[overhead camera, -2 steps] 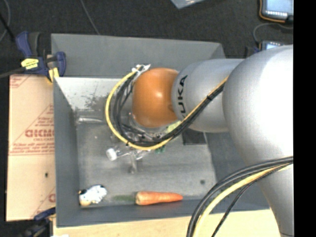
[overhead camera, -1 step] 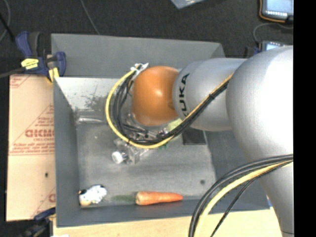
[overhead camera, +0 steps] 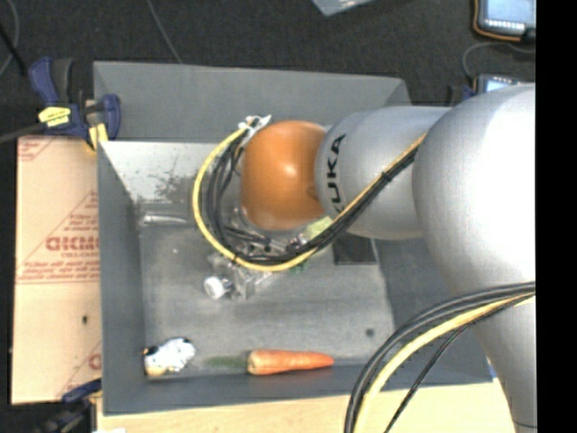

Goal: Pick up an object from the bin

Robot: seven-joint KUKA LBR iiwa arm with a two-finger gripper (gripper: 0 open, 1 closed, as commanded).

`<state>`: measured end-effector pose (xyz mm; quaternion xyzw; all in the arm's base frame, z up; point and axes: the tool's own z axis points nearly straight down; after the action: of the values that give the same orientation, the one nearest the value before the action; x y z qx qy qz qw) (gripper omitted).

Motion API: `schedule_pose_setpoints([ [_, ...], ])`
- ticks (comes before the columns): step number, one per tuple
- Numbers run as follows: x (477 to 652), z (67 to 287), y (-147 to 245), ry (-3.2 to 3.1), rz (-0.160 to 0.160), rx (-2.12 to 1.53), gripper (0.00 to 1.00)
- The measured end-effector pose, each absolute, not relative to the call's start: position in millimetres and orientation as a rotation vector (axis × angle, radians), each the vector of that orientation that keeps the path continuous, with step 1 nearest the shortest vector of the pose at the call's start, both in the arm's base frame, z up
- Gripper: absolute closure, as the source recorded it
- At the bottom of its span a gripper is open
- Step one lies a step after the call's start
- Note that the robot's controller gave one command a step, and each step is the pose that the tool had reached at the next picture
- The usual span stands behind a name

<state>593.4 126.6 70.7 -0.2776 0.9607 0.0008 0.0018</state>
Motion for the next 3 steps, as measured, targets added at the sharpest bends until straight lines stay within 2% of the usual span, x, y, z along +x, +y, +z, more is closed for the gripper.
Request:
schedule_pose_setpoints([
  [1,592.7,74,127,3.015,0.003,-0.87,1.0],
  [3,591.6,98,126,3.021,0.003,-0.868,1.0],
])
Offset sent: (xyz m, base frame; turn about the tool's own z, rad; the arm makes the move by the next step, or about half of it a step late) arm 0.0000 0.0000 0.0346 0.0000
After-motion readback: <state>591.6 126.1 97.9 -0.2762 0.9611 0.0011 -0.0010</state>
